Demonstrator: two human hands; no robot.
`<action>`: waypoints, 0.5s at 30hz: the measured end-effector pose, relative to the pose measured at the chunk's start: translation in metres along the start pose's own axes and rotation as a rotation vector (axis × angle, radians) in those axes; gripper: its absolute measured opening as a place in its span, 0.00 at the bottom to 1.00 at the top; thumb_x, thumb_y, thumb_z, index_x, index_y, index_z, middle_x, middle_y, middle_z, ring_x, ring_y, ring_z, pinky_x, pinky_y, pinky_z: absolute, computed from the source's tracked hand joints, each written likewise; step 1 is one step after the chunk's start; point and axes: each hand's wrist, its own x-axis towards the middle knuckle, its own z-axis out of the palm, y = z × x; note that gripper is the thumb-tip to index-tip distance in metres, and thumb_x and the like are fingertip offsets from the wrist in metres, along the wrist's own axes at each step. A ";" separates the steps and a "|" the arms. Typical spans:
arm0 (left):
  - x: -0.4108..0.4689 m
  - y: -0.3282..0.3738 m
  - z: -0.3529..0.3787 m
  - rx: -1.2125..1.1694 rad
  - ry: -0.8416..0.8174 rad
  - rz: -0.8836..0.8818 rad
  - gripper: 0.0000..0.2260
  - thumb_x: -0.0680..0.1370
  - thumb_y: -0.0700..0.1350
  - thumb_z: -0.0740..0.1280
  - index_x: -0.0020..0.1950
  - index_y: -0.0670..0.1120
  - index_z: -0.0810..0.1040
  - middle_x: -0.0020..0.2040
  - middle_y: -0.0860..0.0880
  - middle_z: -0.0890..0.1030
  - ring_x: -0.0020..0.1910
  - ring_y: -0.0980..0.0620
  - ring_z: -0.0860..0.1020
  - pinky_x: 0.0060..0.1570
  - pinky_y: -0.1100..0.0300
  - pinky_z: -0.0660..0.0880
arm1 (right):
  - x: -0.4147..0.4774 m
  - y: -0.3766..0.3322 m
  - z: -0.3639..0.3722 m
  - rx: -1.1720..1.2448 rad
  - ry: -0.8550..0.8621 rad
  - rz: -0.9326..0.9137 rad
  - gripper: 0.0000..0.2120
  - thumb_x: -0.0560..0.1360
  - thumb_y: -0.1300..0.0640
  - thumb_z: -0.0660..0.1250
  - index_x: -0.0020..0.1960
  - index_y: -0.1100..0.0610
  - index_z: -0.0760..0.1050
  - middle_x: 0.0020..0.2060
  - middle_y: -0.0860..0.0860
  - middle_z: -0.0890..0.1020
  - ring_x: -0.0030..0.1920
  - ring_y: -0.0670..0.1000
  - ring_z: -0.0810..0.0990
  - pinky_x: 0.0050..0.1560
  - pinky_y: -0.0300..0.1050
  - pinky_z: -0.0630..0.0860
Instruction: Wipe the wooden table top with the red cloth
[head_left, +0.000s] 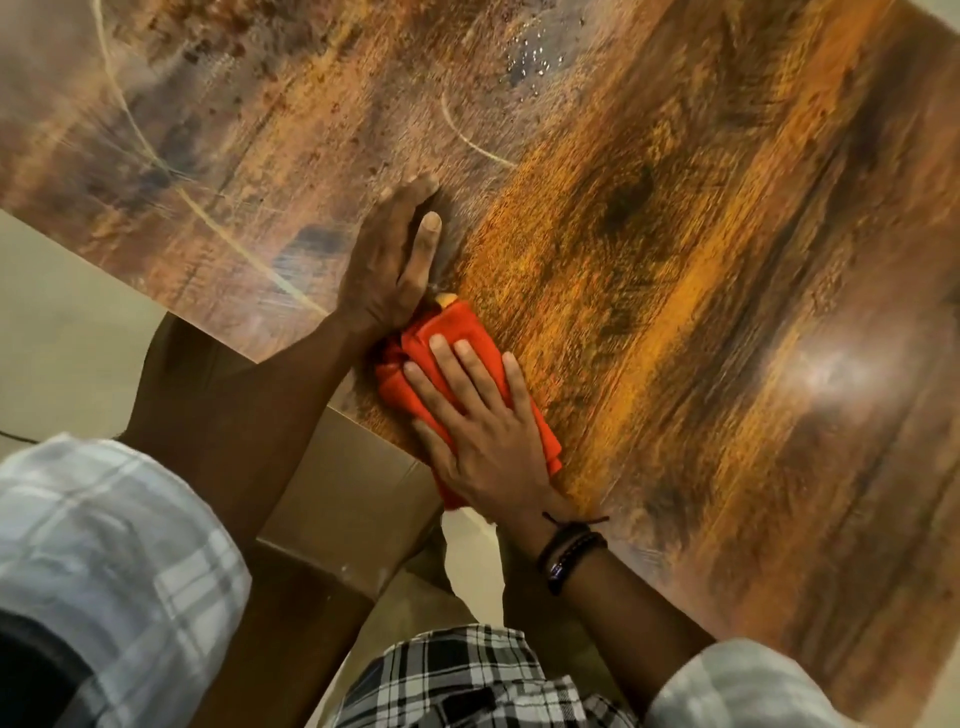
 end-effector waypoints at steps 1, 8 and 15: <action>0.000 0.000 0.000 0.010 -0.001 0.000 0.21 0.85 0.51 0.53 0.75 0.43 0.68 0.74 0.45 0.71 0.73 0.49 0.68 0.72 0.49 0.65 | -0.010 0.009 -0.001 0.002 -0.014 -0.023 0.27 0.83 0.40 0.50 0.81 0.46 0.54 0.81 0.51 0.54 0.81 0.53 0.49 0.78 0.63 0.49; 0.000 0.000 0.000 0.052 -0.021 0.014 0.23 0.84 0.53 0.53 0.76 0.43 0.64 0.74 0.42 0.69 0.74 0.45 0.67 0.72 0.42 0.63 | -0.026 0.120 -0.028 -0.003 -0.029 0.224 0.28 0.83 0.39 0.48 0.81 0.45 0.51 0.81 0.49 0.50 0.81 0.51 0.46 0.78 0.64 0.47; 0.003 0.001 0.001 0.093 -0.030 0.038 0.24 0.84 0.52 0.53 0.76 0.41 0.63 0.72 0.39 0.69 0.71 0.40 0.67 0.70 0.39 0.64 | 0.099 0.203 -0.066 0.061 0.068 0.493 0.29 0.81 0.38 0.44 0.81 0.43 0.51 0.81 0.48 0.50 0.81 0.52 0.47 0.78 0.64 0.46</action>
